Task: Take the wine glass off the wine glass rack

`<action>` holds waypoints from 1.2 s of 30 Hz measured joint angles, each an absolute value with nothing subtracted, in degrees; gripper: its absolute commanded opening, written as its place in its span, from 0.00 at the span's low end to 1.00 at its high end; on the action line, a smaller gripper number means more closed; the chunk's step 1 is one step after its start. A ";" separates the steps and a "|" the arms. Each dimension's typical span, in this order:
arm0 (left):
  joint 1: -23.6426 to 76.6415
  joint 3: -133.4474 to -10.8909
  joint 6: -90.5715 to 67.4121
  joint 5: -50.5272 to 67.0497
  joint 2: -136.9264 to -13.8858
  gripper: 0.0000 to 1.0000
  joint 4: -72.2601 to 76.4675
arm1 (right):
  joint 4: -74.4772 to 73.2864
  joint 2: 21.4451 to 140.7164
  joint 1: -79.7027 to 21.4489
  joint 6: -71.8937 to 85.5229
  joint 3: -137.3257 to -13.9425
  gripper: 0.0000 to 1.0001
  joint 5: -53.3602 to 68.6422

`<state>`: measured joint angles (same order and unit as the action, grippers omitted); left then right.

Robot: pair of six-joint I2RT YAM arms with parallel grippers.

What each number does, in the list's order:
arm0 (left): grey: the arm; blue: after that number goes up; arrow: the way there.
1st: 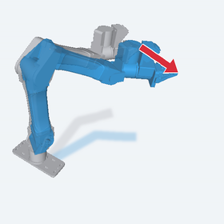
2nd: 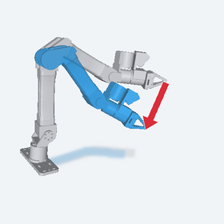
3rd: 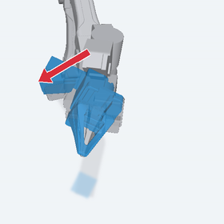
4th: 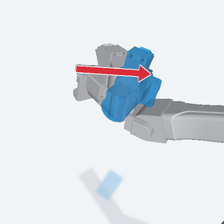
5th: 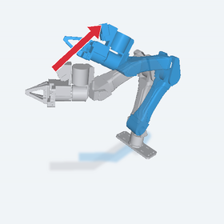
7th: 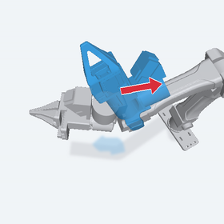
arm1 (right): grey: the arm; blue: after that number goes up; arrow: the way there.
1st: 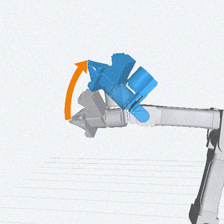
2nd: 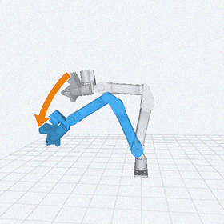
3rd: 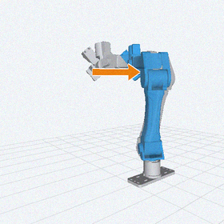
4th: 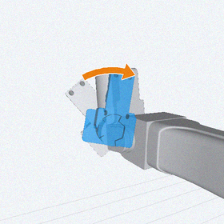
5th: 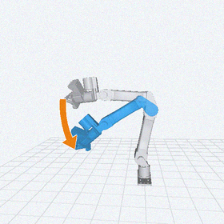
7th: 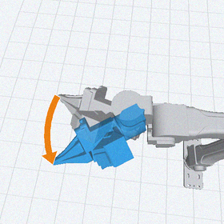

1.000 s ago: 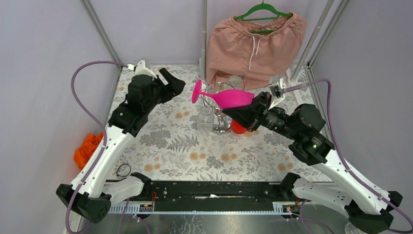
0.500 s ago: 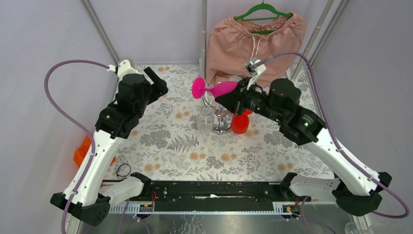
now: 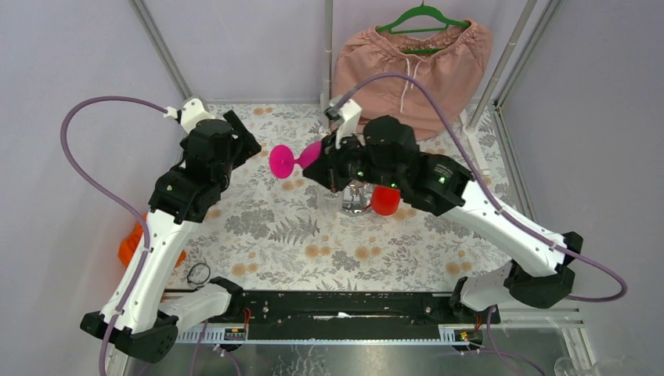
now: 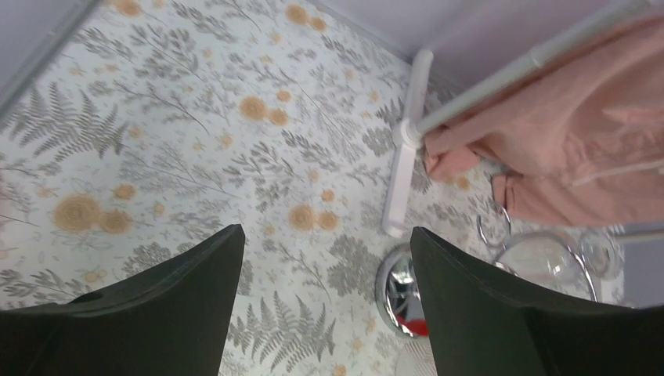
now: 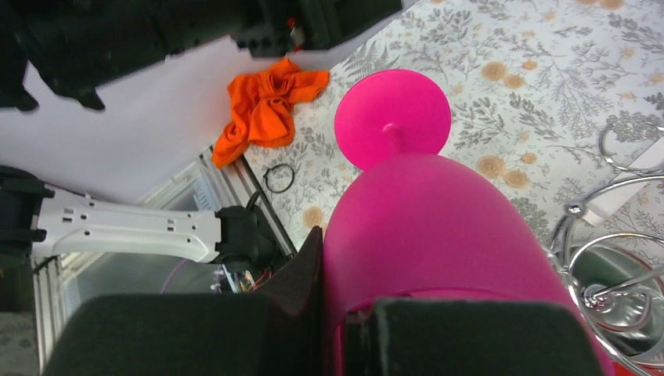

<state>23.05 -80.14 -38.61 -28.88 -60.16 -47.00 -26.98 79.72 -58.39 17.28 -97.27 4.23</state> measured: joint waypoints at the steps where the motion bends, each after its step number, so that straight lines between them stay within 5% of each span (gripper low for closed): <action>1: 22.59 -80.86 -38.57 -29.26 -60.45 0.86 -47.86 | -27.68 80.77 -59.75 16.80 -98.50 0.00 3.42; 21: 11.14 -83.74 -34.98 -21.80 -65.47 0.86 -48.47 | -40.53 89.58 -80.14 15.94 -100.16 0.00 -12.29; 36: 11.14 -78.65 -33.91 -14.52 -60.82 0.86 -46.81 | -44.95 89.62 -82.76 22.81 -83.90 0.00 -14.52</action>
<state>11.14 -78.65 -33.91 -14.52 -60.82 -46.81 -44.95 89.62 -82.76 22.81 -83.90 -14.52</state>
